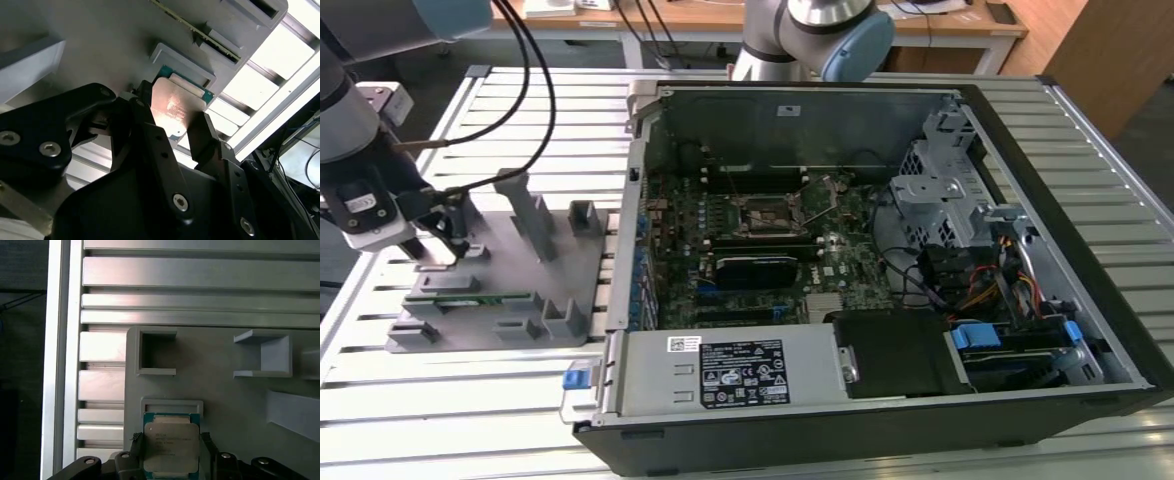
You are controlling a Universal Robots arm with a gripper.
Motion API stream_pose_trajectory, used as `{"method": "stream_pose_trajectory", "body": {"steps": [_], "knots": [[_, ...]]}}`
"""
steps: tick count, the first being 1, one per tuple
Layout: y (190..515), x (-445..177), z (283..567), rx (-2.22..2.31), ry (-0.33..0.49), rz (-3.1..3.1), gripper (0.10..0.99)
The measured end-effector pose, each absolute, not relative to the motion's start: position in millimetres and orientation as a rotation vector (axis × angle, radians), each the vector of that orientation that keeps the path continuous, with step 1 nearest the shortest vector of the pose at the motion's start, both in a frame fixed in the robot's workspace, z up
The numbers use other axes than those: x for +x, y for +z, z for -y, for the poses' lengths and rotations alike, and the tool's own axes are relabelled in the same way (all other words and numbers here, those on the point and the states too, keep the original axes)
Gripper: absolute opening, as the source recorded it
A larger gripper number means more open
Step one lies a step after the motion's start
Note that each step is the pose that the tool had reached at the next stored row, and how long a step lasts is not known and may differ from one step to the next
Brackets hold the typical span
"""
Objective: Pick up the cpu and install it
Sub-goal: 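Pick up the cpu and move it towards the insertion slot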
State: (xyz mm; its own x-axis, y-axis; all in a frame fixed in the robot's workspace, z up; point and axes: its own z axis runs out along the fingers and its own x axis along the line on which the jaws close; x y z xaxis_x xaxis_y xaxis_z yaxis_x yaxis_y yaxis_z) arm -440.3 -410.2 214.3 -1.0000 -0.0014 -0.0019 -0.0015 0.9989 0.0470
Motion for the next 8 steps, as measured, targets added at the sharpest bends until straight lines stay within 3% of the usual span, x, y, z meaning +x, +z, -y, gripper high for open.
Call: {"method": "stream_pose_trajectory", "body": {"steps": [8], "knots": [[227.0, -440.3, 410.2, -0.002, 0.074, -3.139, 0.529]]}}
